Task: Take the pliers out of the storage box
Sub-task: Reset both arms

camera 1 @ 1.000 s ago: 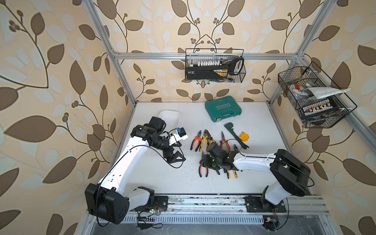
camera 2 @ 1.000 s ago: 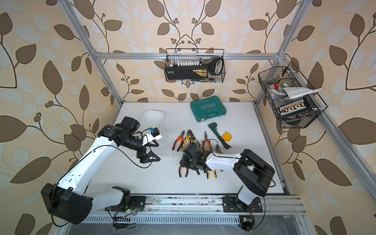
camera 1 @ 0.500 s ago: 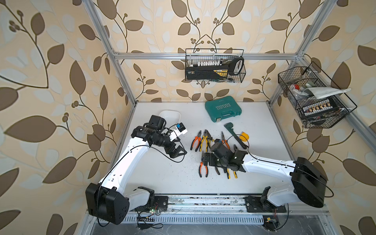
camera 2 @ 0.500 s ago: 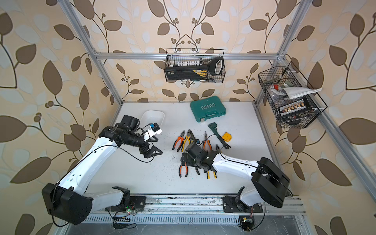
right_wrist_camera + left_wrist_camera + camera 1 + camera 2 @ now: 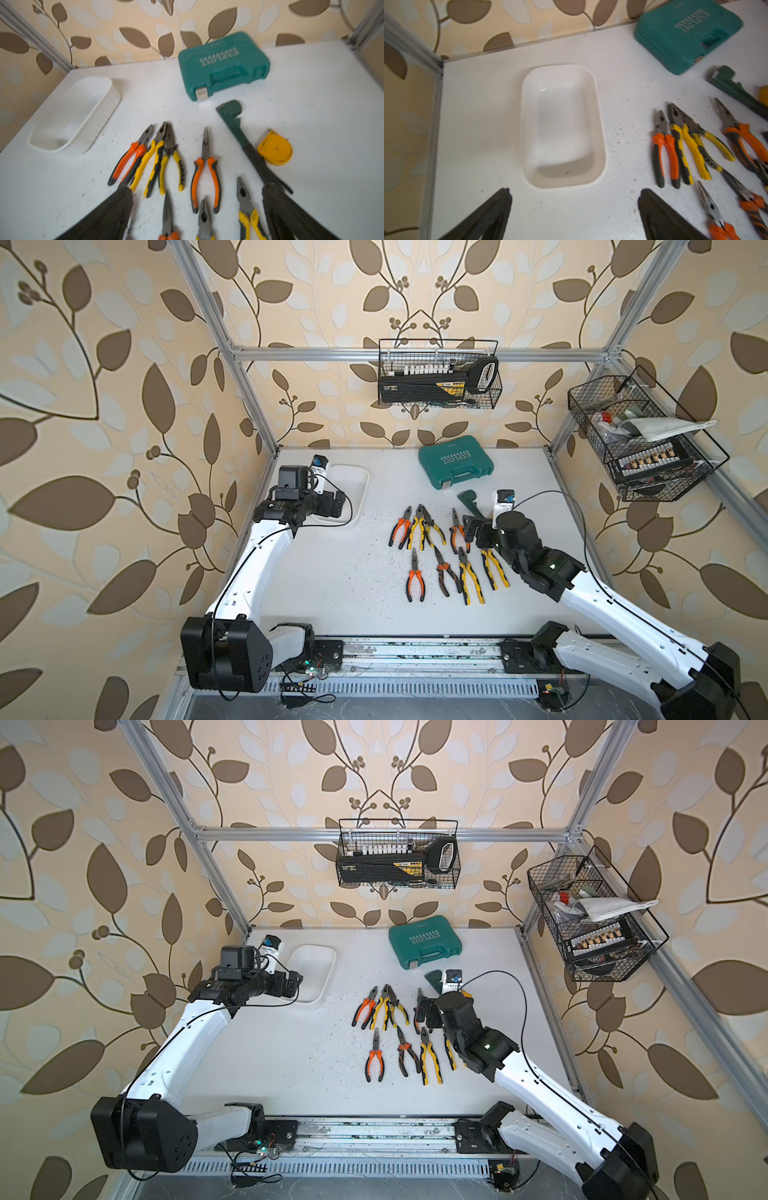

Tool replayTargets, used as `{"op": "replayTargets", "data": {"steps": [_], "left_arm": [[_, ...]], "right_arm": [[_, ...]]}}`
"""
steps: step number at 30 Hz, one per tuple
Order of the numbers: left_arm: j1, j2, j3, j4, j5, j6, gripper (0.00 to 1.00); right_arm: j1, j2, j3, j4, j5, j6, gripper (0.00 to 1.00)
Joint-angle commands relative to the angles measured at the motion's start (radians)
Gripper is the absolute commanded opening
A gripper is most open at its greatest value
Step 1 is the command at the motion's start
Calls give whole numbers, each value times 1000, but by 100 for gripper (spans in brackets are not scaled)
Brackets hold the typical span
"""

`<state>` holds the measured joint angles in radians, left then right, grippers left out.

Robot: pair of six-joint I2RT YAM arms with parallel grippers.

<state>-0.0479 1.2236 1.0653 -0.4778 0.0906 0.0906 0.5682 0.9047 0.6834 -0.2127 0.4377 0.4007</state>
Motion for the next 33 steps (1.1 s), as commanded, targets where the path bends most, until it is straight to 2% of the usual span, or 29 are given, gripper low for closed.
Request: {"op": "replayTargets", "data": {"steps": [1,5,10,15,19,22,25,27,29,33], "left_arm": [[52,-13,-53,98,-100,-111,99],[88,-44,-164,201,-113,-123,99],[133,-74,-315,354,-109,-148,99],[170,-84,-462,560,-87,-164,99],[189,-64,-563,766,-83,-137,99],[191,-38,-609,872,-29,-114,99],[191,-24,-624,914,-26,-114,99],[191,-18,-644,951,-19,-136,99],[192,-7,-648,969,-25,-150,99],[171,18,-646,1019,-53,-152,99]], "right_arm": [[-138,-27,-113,197,-16,-193,99],[-346,24,-182,326,-124,-217,99],[-453,177,-243,544,-151,-282,100],[-474,343,-296,806,-106,-361,100],[-514,446,-343,966,-123,-337,100],[-516,520,-403,1139,-127,-336,100],[-517,543,-390,1127,-153,-340,100],[-523,610,-401,1230,-154,-344,99],[-524,580,-359,1090,-160,-332,100],[-524,594,-339,1078,-153,-336,100]]}}
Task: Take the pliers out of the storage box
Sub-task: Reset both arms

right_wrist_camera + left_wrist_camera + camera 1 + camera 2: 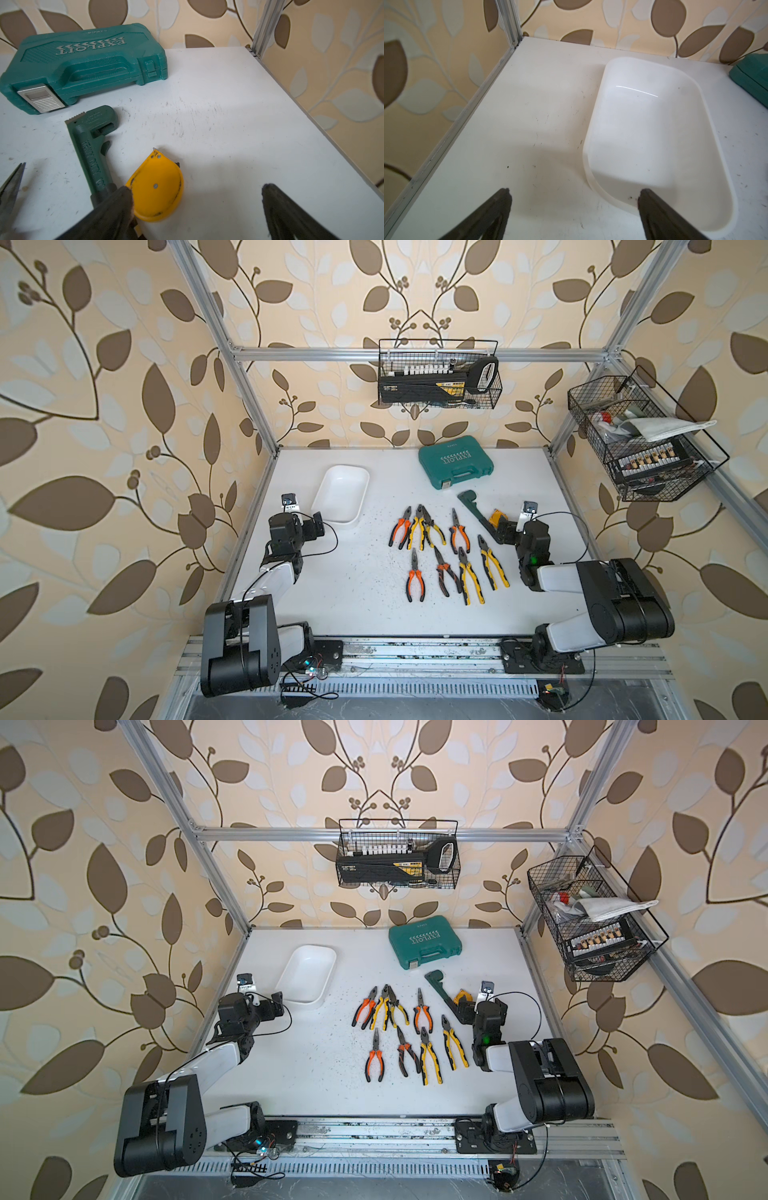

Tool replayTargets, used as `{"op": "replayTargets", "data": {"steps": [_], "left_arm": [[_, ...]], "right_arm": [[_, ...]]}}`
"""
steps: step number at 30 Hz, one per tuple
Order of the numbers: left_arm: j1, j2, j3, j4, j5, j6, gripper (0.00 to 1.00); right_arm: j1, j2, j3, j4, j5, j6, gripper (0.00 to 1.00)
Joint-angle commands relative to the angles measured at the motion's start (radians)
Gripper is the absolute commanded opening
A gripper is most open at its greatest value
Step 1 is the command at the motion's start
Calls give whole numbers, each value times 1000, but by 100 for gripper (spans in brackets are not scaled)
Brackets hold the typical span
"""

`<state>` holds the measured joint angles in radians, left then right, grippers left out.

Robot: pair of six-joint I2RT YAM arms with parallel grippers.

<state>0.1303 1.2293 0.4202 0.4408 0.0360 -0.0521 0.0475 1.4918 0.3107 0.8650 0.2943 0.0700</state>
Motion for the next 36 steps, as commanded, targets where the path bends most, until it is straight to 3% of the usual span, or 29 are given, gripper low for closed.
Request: {"op": "replayTargets", "data": {"steps": [1,9,15,36], "left_arm": [[-20,18,2,95,-5,-5,99],[-61,93,-31,157,-15,14,99],[-49,266,-34,302,0,19,99],[-22,265,-22,276,44,1,99]], "right_arm": [[-3,10,35,2,-8,-7,100],[-4,7,37,-8,-6,-7,100],[-3,7,38,-10,-9,-7,100],[-4,10,42,-14,-10,-6,100]]}}
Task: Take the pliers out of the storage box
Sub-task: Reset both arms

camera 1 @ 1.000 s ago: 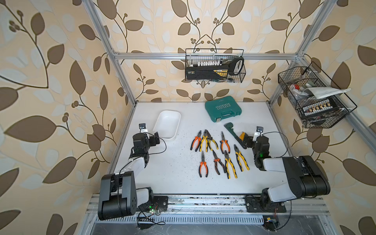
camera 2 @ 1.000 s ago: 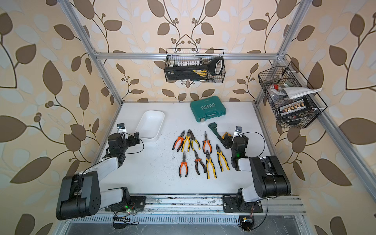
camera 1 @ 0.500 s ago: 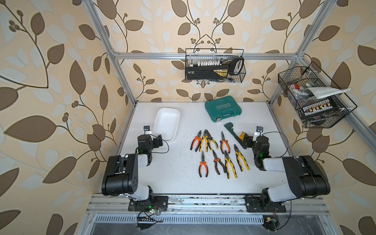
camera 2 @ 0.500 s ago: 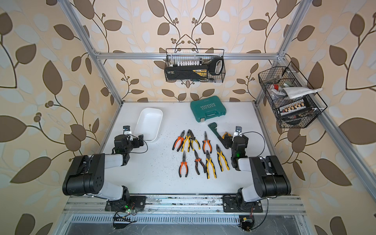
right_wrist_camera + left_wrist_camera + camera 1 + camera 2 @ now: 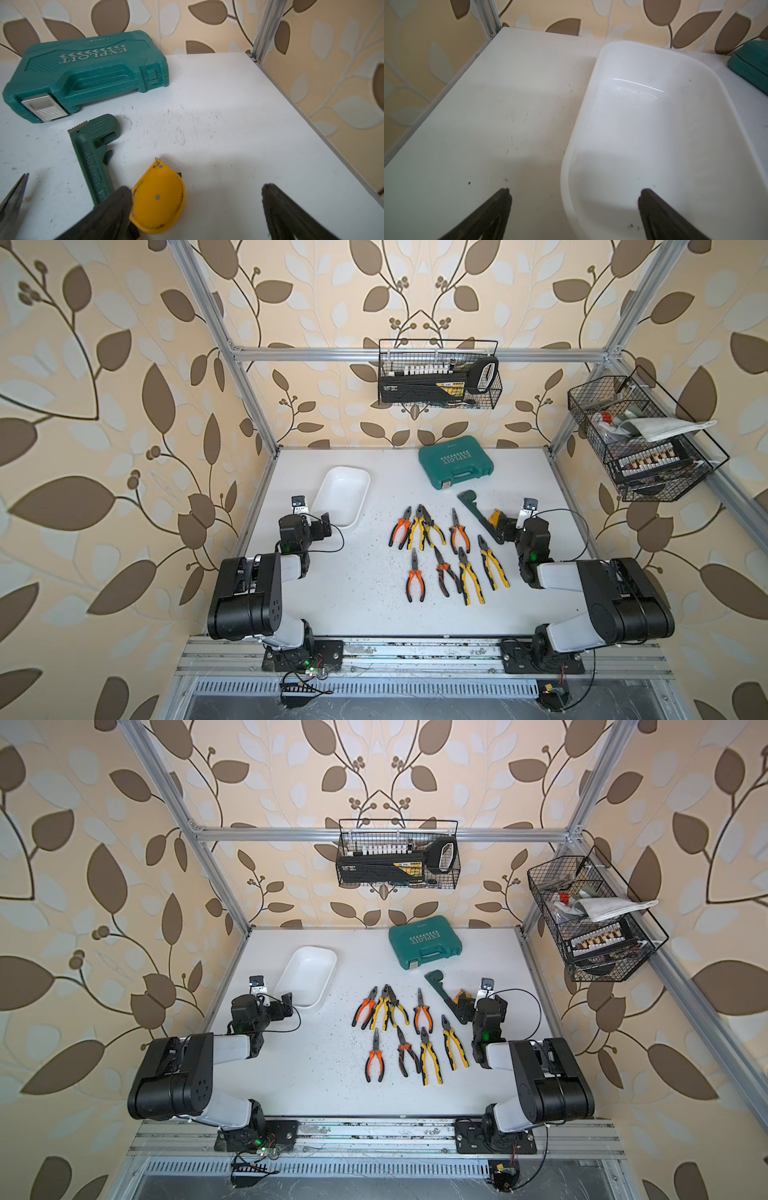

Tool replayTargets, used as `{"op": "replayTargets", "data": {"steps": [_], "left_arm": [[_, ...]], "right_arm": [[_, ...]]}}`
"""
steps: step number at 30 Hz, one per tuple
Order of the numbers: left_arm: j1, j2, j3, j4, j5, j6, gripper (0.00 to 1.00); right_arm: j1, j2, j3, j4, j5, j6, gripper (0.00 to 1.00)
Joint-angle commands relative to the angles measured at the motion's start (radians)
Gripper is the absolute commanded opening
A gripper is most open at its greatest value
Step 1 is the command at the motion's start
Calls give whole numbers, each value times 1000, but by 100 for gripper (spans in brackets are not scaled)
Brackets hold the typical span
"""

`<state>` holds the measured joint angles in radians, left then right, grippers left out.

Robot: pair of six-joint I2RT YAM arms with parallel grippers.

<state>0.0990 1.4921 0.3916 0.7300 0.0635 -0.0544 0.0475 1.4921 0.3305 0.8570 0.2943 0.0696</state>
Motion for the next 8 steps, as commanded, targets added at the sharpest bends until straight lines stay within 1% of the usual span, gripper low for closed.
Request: {"op": "replayTargets", "data": {"steps": [1,8], "left_arm": [[10,3,8,-14,17,4,99],[10,0,7,-12,16,3,99]], "right_arm": [[-3,10,22,-6,-10,-5,100],[-4,10,23,-5,-10,-7,100]]}}
